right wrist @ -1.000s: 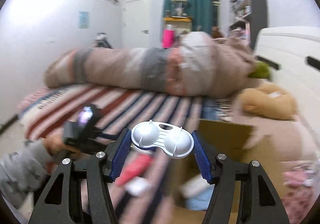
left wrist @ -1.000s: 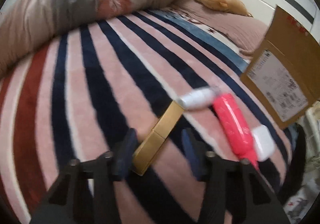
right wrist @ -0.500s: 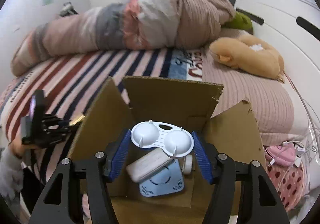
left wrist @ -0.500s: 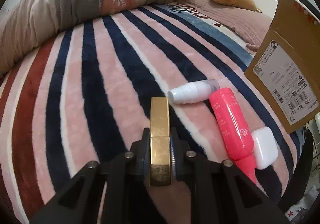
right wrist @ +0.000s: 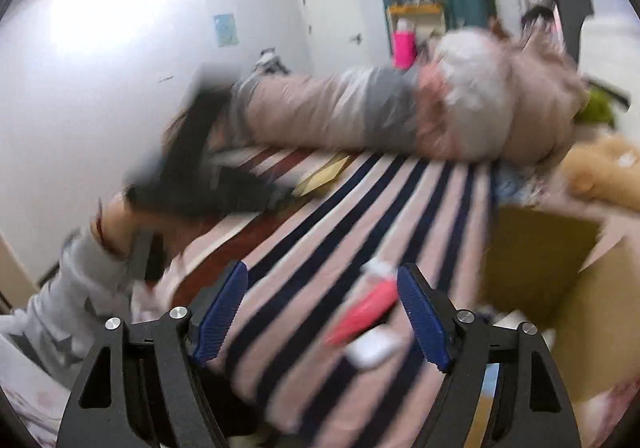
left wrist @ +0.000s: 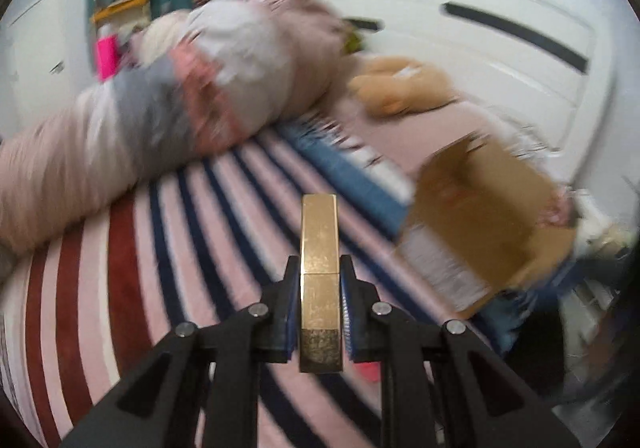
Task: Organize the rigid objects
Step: 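Carry the gold case into the box and release with the left gripper while the right grasps the earbuds case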
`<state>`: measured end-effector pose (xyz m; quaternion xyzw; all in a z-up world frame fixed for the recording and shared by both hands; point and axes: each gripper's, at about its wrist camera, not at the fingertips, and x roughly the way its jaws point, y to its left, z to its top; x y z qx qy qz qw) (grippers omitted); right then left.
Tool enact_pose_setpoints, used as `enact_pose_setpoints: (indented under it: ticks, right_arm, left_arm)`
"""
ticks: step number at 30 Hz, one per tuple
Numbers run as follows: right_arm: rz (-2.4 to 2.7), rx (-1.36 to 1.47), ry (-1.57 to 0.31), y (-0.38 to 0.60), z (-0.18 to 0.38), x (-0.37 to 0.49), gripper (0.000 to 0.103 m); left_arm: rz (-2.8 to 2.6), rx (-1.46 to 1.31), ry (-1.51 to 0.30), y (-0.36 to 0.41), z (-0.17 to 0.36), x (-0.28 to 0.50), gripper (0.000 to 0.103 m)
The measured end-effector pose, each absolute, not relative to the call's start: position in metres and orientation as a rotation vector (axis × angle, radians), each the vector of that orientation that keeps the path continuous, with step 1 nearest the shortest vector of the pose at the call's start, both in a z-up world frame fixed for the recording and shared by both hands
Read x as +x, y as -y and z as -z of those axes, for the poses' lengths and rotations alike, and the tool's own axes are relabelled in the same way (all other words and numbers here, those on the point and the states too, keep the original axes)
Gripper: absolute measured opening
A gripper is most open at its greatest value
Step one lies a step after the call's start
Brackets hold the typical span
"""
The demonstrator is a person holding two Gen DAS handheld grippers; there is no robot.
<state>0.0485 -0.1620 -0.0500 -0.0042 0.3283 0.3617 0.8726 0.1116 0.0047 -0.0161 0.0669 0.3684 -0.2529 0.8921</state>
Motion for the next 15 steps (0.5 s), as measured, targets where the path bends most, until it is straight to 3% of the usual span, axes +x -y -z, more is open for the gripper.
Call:
enact_pose_setpoints:
  ticks: [6,12,15]
  right_arm:
    - [-0.660,0.029,-0.827,0.120,0.141,0.042,0.050]
    - [-0.320,-0.016,-0.819,0.128,0.211,0.061,0.050]
    - [-0.288,0.004,-0.799,0.135,0.224,0.069,0.057]
  left_arm:
    - [0.706,0.214,-0.747,0.078,-0.028,0.108,0.015]
    - [0.826,0.295,-0.813,0.161,-0.022,0.116,0.015]
    - [0.855,0.363,-0.869,0.196,-0.006,0.124,0.015]
